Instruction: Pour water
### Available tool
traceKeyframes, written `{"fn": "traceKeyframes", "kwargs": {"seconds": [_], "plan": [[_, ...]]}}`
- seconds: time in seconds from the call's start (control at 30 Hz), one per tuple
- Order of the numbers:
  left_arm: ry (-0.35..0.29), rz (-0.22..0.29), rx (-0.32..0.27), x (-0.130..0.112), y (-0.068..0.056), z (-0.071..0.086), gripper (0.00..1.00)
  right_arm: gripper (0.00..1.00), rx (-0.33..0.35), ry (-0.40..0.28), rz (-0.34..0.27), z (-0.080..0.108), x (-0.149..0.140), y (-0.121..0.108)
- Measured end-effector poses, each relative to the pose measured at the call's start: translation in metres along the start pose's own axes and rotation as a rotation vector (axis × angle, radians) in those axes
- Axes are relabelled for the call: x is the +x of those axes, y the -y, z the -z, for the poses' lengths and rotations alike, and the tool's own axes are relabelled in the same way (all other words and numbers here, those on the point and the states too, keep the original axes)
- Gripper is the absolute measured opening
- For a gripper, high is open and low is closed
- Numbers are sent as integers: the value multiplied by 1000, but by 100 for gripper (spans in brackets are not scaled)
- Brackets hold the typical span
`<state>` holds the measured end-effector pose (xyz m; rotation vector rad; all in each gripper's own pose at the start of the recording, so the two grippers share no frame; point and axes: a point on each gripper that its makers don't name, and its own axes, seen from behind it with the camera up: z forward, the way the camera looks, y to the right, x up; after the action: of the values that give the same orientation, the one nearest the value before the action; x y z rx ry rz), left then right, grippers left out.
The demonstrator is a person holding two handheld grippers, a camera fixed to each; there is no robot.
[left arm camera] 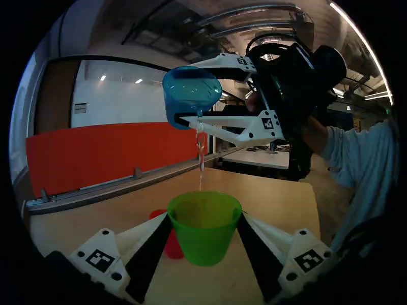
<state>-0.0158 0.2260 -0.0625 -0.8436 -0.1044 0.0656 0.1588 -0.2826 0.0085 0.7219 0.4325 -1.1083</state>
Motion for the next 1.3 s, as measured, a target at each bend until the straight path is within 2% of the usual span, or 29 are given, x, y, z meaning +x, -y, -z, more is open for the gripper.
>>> {"fn": "traceKeyframes", "kwargs": {"seconds": [1.3], "plan": [[-21, -11, -1, 9, -2, 1, 86, 90, -28, 5, 151, -5, 2, -17]]}}
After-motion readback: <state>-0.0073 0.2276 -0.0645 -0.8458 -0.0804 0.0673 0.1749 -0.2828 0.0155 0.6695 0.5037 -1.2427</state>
